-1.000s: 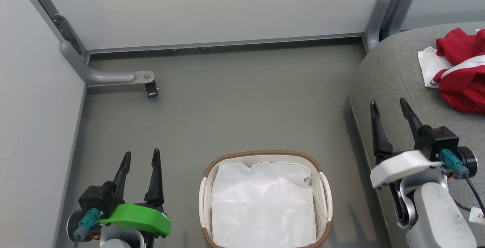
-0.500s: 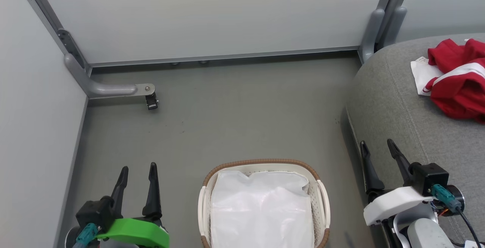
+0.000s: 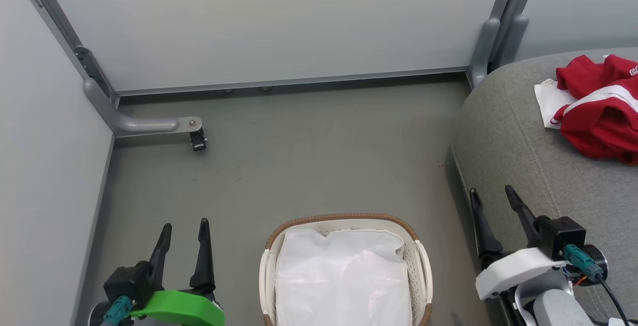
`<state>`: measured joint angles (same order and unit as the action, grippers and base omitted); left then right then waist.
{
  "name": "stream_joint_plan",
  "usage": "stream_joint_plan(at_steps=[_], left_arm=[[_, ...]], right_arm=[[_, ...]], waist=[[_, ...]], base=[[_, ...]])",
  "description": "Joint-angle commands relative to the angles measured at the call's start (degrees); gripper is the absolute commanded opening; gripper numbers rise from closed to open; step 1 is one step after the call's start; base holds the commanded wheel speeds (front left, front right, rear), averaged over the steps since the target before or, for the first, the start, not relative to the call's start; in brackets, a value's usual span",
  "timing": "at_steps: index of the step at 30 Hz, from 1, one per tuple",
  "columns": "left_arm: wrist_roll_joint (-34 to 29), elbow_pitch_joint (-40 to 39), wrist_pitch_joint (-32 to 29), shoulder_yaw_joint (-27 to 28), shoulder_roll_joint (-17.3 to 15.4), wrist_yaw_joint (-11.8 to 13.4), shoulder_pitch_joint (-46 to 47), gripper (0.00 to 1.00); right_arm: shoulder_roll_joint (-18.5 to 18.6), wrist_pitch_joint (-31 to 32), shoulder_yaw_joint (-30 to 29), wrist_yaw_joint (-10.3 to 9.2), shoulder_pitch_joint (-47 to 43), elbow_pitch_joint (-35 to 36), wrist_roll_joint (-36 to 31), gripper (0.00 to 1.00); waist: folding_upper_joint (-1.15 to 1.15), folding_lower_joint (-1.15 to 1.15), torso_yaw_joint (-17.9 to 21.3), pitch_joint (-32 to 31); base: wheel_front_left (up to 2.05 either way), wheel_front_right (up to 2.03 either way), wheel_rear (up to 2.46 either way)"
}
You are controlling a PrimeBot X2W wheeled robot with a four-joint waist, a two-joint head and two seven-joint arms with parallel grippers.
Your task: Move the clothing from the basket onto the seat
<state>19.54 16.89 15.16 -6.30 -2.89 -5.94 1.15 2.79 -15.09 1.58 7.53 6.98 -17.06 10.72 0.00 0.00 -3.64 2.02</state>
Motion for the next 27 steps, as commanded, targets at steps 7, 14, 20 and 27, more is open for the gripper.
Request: stream_joint_plan(at_steps=[7, 14, 20, 27], left_arm=[[-0.53, 0.53, -0.03, 0.00, -0.01, 0.05, -0.60, 1.00], [-0.41, 0.45, -0.03, 0.06, -0.01, -0.30, -0.70, 1.00], [1.64, 1.60, -0.69, 0.33, 0.05, -0.18, 0.11, 0.00], [8.49, 1.20, -2.65, 1.48, -0.03, -0.32, 0.63, 0.00]], right_arm=[[0.21, -0.12, 0.41, -0.08, -0.62, -0.58, 0.24, 1.00], [0.21, -0.12, 0.60, -0.08, -0.54, -0.87, 0.40, 1.00], [-0.26, 0.94, 0.13, 0.00, -0.35, -2.04, 3.04, 0.00], [-0.22, 2.90, -0.63, -0.01, -0.44, -1.44, 10.55, 0.00]], waist=[[0.00, 0.00, -0.08, -0.19], [0.00, 0.00, 0.00, -0.35], [0.00, 0.00, 0.07, -0.40], [0.00, 0.00, 0.27, -0.48]], base=[[0.00, 0.00, 0.00], [0.00, 0.00, 0.00], [0.00, 0.00, 0.00], [0.00, 0.00, 0.00]])
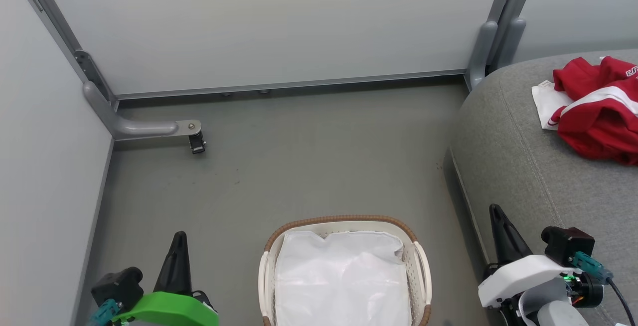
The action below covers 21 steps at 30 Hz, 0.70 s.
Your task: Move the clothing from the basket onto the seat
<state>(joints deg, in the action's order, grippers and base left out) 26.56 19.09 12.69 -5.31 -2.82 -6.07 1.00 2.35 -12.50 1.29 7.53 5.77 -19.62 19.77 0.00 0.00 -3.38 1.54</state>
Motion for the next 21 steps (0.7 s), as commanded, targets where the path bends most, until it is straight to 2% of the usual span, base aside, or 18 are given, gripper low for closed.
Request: stream_joint_plan(at_steps=[1, 21], left_arm=[[2.51, -1.06, -0.49, 0.66, -0.11, -0.21, 0.86, 0.00], [20.01, -2.25, -5.55, 3.63, -0.24, -0.55, 2.33, 0.00]], right_arm=[[0.23, 0.59, -0.44, -0.01, 0.75, 1.23, 2.65, 0.00], [0.36, 5.58, -2.42, -0.02, 0.63, 2.65, 21.88, 0.00]], waist=[[0.00, 0.00, 0.04, -0.01], [0.00, 0.00, 0.65, -0.26]], base=[[0.00, 0.00, 0.00], [0.00, 0.00, 0.00]])
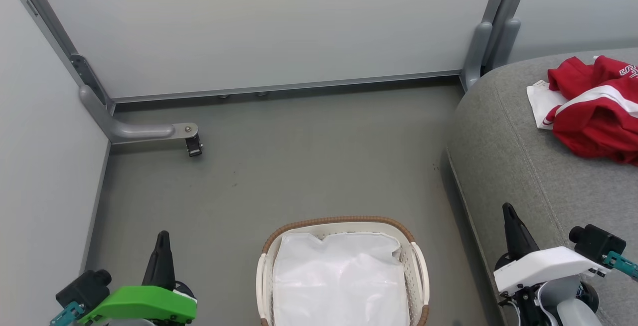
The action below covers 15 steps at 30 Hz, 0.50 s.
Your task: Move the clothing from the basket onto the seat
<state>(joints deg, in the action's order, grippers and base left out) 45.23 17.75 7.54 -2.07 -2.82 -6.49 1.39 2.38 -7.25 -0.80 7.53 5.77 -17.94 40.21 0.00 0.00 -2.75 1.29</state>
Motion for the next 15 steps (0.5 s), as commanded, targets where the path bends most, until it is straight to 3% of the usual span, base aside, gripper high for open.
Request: stream_joint_plan(at_steps=[1, 15], left_arm=[[2.79, -1.00, -0.81, 0.65, -0.25, -0.17, 2.04, 0.00], [12.13, -1.64, -3.55, 2.27, -0.30, -0.38, 2.73, 0.00]], right_arm=[[0.34, 0.76, -0.50, -0.02, 0.64, 1.08, 3.04, 0.00], [0.41, 3.48, -1.63, -0.03, 0.66, 1.73, 13.32, 0.00]], waist=[[0.00, 0.00, 0.07, -0.03], [0.00, 0.00, 0.47, -0.19]], base=[[0.00, 0.00, 0.00], [0.00, 0.00, 0.00]])
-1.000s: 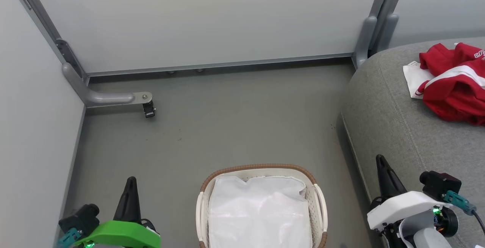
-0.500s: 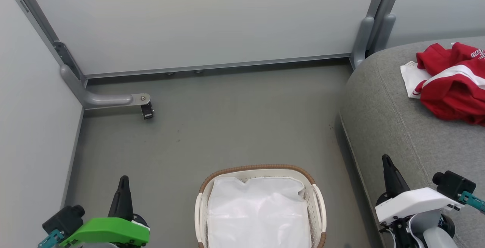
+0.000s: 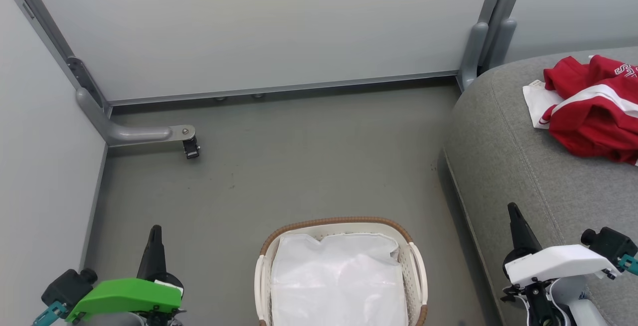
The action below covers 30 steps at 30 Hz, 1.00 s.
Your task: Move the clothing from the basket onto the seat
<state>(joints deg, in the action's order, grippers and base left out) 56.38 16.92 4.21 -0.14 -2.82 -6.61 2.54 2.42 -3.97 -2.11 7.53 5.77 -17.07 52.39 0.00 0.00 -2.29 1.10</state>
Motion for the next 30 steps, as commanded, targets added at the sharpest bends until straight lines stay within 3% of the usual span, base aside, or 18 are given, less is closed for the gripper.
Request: stream_joint_plan(at_steps=[1, 30], left_arm=[[1.50, -0.86, -0.37, 0.44, -0.30, -0.27, 1.63, 0.00], [17.21, -1.84, -5.09, 3.26, -0.33, -0.58, 2.80, 0.00]], right_arm=[[0.37, 0.41, -0.38, -0.03, 0.65, 0.91, 1.73, 0.00], [0.48, 5.02, -2.26, -0.04, 0.67, 1.98, 19.04, 0.00]], waist=[[0.00, 0.00, 0.04, -0.02], [0.00, 0.00, 0.87, -0.35]], base=[[0.00, 0.00, 0.00], [0.00, 0.00, 0.00]])
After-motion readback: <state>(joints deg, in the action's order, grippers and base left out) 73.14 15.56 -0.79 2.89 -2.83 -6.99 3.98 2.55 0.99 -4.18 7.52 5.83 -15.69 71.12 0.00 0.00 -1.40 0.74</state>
